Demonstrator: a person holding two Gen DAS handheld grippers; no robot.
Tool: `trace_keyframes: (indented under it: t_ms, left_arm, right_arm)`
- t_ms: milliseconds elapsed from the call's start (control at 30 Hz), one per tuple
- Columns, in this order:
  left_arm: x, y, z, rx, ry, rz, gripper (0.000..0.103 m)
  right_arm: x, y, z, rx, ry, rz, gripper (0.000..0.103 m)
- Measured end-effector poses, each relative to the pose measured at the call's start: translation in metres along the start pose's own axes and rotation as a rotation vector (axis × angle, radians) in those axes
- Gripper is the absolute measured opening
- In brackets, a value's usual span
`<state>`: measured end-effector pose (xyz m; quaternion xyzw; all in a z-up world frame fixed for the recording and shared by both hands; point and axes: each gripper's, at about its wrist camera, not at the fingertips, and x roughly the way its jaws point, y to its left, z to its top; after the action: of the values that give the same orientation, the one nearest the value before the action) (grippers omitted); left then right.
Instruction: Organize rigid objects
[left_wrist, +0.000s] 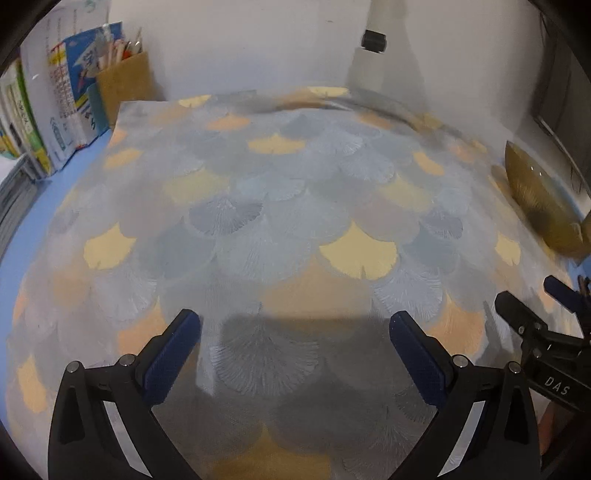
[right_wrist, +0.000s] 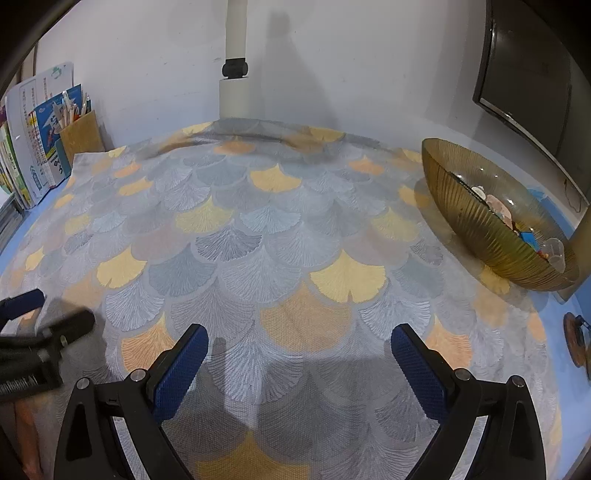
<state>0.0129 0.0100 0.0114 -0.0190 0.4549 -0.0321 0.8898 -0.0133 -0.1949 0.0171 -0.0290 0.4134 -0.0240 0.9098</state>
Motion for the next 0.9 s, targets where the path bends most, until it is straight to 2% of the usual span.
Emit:
trace_keyframes:
  t_ms: [133, 267, 367, 900]
  left_arm:
    - [0.003, -0.012, -0.001, 0.058, 0.018, 0.073, 0.103]
    - [0.005, -0.007, 0.0, 0.051, 0.018, 0.058, 0.103]
    - [0.008, -0.008, -0.001, 0.052, 0.017, 0.059, 0.103]
    - [0.011, -0.007, 0.003, 0.058, 0.022, 0.056, 0.103]
  right_arm:
    - [0.004, 0.001, 0.0, 0.0, 0.019, 0.025, 0.099]
    - [0.015, 0.002, 0.001, -0.01, 0.078, 0.058, 0.099]
    - [0.023, -0.001, 0.003, 0.01, 0.122, 0.085, 0.103]
    - [0.023, -0.003, 0.002, 0.01, 0.121, 0.085, 0.103]
